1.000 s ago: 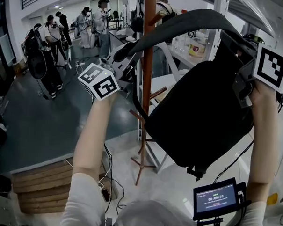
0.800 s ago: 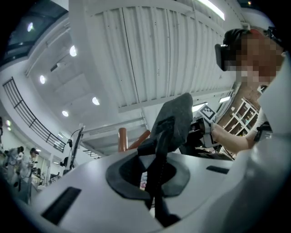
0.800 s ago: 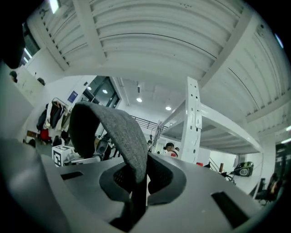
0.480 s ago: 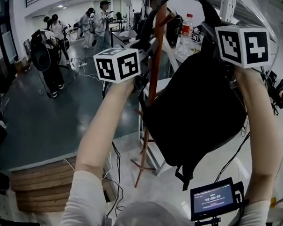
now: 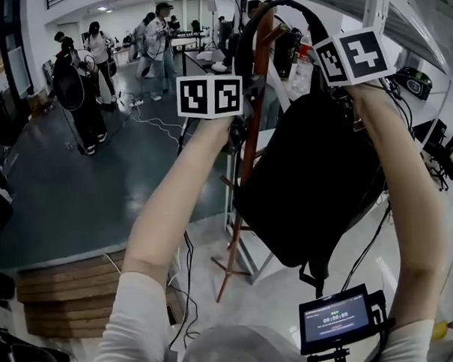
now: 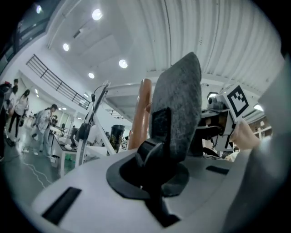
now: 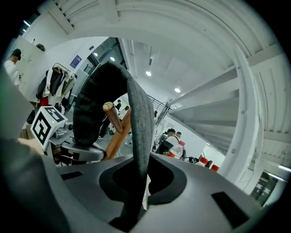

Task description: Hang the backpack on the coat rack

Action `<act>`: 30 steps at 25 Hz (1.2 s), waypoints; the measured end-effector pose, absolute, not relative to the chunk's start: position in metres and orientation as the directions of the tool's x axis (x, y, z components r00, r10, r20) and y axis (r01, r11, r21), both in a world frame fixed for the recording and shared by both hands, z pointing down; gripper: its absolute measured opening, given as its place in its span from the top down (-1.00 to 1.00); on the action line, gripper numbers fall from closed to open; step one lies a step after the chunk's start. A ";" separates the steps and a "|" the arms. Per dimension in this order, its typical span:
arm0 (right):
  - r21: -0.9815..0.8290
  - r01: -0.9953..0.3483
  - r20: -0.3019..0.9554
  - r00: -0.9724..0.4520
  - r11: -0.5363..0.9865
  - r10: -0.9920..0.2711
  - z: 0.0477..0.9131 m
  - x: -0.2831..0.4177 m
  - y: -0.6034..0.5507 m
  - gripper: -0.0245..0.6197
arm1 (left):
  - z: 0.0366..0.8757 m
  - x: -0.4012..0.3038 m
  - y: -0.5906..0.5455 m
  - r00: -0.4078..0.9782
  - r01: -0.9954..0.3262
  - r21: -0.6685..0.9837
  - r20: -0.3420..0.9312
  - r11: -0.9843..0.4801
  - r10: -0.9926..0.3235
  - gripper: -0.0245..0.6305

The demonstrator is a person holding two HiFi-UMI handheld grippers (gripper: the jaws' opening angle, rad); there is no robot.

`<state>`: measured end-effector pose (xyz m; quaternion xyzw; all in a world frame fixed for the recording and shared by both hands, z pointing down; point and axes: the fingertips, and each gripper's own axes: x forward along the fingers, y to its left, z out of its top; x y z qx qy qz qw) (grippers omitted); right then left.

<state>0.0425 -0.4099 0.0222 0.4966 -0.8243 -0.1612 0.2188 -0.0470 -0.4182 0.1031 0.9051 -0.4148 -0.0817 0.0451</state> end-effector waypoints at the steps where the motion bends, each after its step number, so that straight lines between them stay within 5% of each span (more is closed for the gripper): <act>1: 0.480 -0.746 0.220 -0.407 0.461 -0.887 0.027 0.042 -0.416 0.80 | 0.109 -0.043 -0.422 0.657 -0.728 0.184 -0.087 -0.660 -0.749 0.91; 8: 0.432 -0.709 0.383 -0.416 0.557 -0.825 0.084 0.016 -0.462 0.80 | 0.175 -0.023 -0.456 0.744 -0.658 0.280 0.102 -0.699 -0.660 0.91; 20: 0.330 -0.680 0.334 -0.564 0.655 -0.755 0.112 -0.008 -0.455 0.80 | 0.231 -0.008 -0.449 0.771 -0.637 0.194 0.173 -0.746 -0.614 0.91; 30: 0.271 -0.688 0.241 -0.629 0.673 -0.739 0.109 0.006 -0.431 0.80 | 0.238 -0.011 -0.401 0.765 -0.644 0.000 -0.003 -0.765 -0.644 0.89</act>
